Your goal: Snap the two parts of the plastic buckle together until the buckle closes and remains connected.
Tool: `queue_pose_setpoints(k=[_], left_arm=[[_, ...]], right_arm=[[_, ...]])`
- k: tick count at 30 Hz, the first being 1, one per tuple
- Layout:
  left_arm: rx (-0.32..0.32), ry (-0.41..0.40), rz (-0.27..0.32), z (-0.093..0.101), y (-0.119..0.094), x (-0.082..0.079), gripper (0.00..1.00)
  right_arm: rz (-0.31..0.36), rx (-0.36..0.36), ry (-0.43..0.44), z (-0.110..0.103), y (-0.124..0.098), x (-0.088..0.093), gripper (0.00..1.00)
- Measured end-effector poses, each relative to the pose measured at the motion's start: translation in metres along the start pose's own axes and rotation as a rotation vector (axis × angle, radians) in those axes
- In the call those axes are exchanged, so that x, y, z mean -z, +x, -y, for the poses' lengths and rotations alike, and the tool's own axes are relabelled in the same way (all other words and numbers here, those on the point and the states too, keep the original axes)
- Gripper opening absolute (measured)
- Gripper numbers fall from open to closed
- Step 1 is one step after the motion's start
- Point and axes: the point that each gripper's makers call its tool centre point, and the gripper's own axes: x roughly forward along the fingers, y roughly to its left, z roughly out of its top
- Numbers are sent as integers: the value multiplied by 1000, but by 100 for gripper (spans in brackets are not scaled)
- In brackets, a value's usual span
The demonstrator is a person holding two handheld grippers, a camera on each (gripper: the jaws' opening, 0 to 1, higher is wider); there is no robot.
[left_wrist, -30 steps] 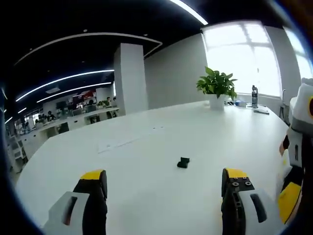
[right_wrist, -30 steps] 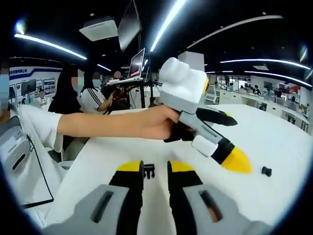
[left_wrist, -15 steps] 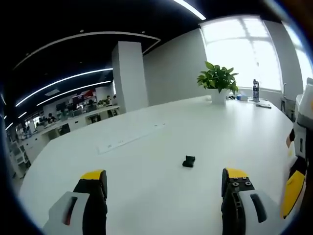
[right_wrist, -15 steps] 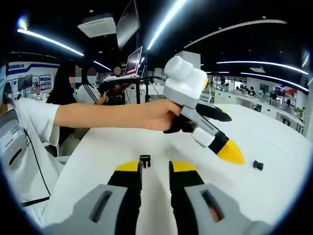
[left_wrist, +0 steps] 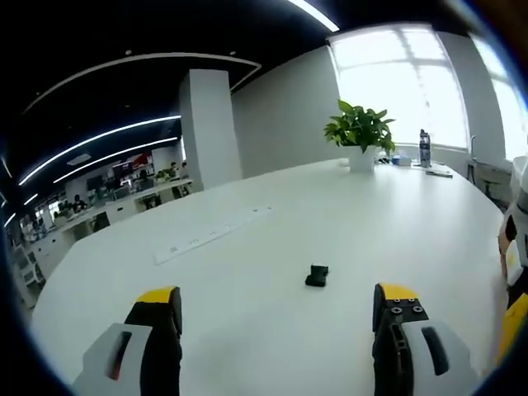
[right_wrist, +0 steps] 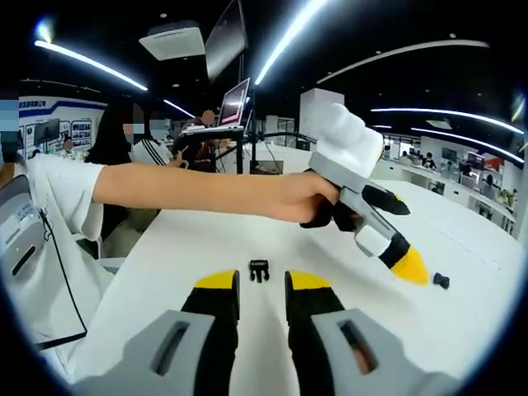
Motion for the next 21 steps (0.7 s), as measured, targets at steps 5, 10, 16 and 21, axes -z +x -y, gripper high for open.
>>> queue_pose_setpoints(k=[5, 10, 16, 21], left_arm=[[1, 15, -18, -7, 10, 3, 95], [22, -9, -19, -5, 17, 1, 95], [45, -55, -16, -8, 25, -2, 92], [48, -75, -11, -13, 31, -9, 85]], right_arm=[[8, -1, 2, 0, -1, -2, 21], [14, 0, 9, 1, -2, -2, 20], [22, -12, 16, -1, -3, -2, 20], [21, -8, 17, -1, -6, 0, 20]])
